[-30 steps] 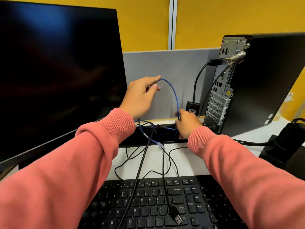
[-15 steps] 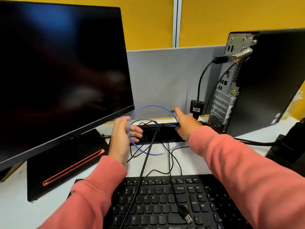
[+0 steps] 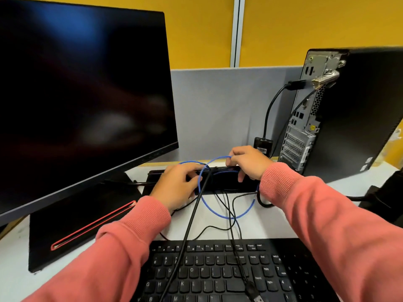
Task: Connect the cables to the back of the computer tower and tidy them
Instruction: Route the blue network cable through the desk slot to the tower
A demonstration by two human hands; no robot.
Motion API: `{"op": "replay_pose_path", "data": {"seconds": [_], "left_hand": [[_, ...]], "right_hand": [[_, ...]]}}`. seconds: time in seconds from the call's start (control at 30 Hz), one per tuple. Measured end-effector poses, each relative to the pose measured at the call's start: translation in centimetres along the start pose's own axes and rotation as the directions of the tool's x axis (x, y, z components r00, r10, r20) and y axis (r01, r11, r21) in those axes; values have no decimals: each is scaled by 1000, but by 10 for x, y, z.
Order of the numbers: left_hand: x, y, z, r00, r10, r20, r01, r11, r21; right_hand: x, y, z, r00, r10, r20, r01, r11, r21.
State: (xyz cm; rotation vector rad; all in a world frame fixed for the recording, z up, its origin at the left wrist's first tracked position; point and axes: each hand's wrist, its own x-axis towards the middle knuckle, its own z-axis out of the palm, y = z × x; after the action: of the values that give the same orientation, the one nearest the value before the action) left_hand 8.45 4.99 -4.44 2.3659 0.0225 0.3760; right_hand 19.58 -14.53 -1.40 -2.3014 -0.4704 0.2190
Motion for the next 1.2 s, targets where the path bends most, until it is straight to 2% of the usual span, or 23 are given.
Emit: {"op": "replay_pose_path", "data": {"seconds": [0.07,0.1,0.23,0.33,0.4,0.5,0.6,0.67,0.8,0.93,1.0,1.2], "left_hand": [[7,5,0,995,96,-6,-92,966,240],[10,8,0,993,117,-15,-107,947,302],[22,14,3,986,167,7,-154,891,426],[26,18,1,985,170,24,-165,903,397],[27,17,0,983,176,58,-185,902,391],[31,15,2,980,167,107,-197,883,425],[33,16,2,991,99,87,-117,964,240],[37,19,1,992,54,112,-75,978,192],[49,29,-8,973,4,231,-62,968,243],[54,34,-13,946,-15,323,-71,965,253],[56,35,-13,944,-7,330,-69,974,217],[56,29,-17,967,-30,252,-17,983,182]], "right_hand": [[1,-5,0,1000,-29,11,30,998,-61],[1,-9,1,1000,-23,15,24,995,-99],[5,-24,-1,991,124,46,-120,990,-68],[5,-40,-4,977,147,156,-96,951,-294],[4,-48,-6,958,154,241,-58,929,-366],[3,-47,-11,959,106,263,-31,961,-274],[2,-37,-13,977,65,205,-46,994,-96],[2,-34,-11,978,71,194,-59,996,-69],[8,-30,-9,988,90,126,-69,984,-163],[12,-32,-6,969,148,197,-69,930,-361],[10,-35,-6,963,160,218,-53,904,-425],[13,-40,-4,941,173,291,-34,903,-428]]}}
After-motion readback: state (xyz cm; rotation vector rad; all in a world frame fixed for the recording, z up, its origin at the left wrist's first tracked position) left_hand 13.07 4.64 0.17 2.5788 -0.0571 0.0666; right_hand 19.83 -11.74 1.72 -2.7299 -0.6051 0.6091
